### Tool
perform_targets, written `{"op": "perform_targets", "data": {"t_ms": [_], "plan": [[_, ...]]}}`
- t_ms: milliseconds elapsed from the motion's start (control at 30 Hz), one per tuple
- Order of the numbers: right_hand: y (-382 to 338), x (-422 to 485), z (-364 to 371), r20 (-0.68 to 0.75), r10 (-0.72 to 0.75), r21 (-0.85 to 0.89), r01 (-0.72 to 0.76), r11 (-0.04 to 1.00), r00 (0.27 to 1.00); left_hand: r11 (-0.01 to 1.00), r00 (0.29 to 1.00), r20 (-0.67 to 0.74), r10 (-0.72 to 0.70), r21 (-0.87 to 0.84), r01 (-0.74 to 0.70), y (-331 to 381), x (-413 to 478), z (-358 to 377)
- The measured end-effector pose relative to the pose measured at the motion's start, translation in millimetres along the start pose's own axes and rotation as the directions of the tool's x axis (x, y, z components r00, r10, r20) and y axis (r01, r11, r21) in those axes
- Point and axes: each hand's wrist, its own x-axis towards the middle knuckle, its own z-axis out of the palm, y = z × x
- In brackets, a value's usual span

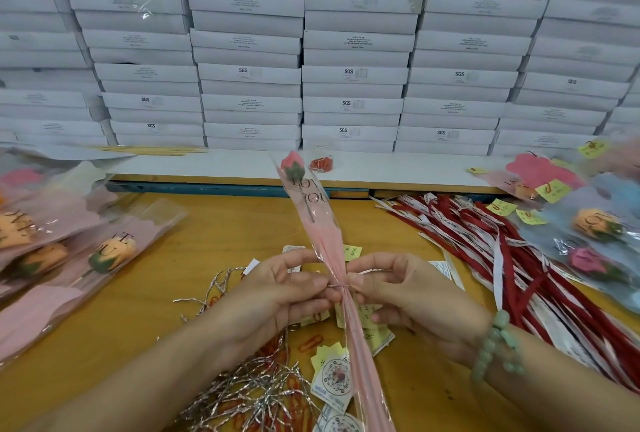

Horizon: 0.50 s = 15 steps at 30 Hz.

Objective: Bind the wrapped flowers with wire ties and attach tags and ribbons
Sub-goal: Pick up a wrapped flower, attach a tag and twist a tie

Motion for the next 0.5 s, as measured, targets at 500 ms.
{"op": "perform_targets", "data": {"t_ms": [500], "plan": [[9.3, 6.8, 1.3, 0.137, 0.153, 0.364, -0.194, 0.911, 0.979, 0.999, 0.998, -0.064, 0.026, -0.038, -0.029, -5.6, -1.0, 3.0]]}}
